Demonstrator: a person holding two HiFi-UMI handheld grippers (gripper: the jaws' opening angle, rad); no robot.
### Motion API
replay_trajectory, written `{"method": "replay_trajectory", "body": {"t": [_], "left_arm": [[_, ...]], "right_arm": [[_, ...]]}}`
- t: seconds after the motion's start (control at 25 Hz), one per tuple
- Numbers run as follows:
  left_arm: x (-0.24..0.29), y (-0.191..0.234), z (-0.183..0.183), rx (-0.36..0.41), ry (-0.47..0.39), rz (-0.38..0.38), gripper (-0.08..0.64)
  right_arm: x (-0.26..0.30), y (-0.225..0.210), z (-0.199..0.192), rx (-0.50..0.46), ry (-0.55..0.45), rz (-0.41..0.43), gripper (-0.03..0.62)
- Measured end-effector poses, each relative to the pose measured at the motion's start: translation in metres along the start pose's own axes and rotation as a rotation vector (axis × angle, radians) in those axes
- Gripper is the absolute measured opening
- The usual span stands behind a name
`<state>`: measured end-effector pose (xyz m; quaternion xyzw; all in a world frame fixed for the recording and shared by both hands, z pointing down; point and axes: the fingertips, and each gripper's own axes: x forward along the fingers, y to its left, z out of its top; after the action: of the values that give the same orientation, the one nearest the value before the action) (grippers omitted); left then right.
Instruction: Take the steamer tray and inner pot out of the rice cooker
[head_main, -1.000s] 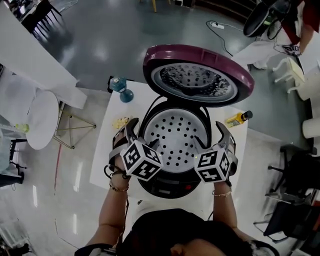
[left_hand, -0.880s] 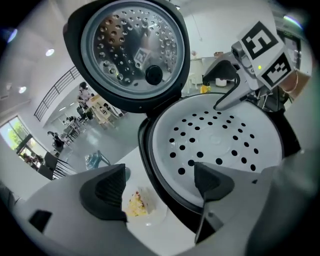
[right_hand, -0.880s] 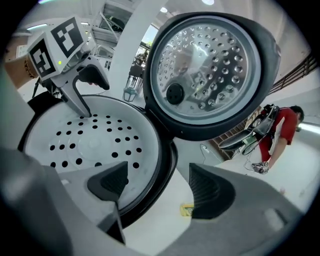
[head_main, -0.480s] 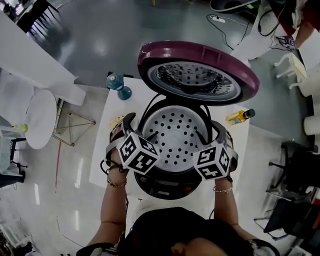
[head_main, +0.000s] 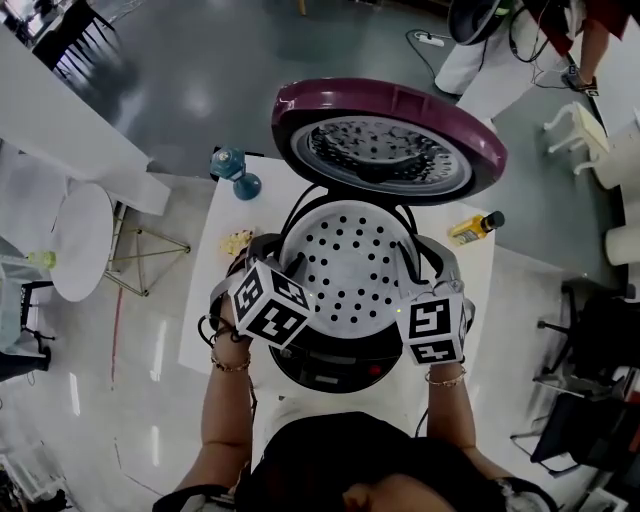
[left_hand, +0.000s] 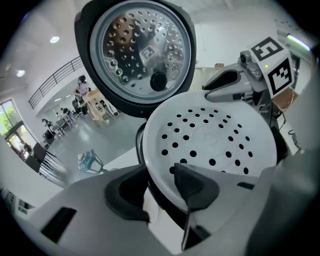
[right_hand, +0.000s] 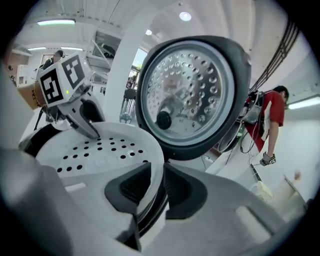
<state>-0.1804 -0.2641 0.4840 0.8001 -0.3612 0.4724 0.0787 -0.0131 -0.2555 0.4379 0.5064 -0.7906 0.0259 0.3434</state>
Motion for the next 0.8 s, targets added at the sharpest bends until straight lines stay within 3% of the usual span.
{"method": "replay_trajectory", "body": {"t": [0.24,0.56,0.8], "left_arm": [[-0.028,0.008,0.013,-0.112,-0.109,0.006,0.117],[-0.071,-0.006,0.030,-0.093,-0.189,0.087,0.104],[-0.108,-0.042,0.067,-0.118,-0.327,0.080,0.086]], "right_arm": [[-0.025,-0.003,0.022,0.096,-0.146,-0.028,0.072],[-0.069,-0.013,0.030,0.158,-0.280,-0.062,0.058],[-0.116,-0.040,0.018,0.188,-0.342,-0.121,0.052]]}}
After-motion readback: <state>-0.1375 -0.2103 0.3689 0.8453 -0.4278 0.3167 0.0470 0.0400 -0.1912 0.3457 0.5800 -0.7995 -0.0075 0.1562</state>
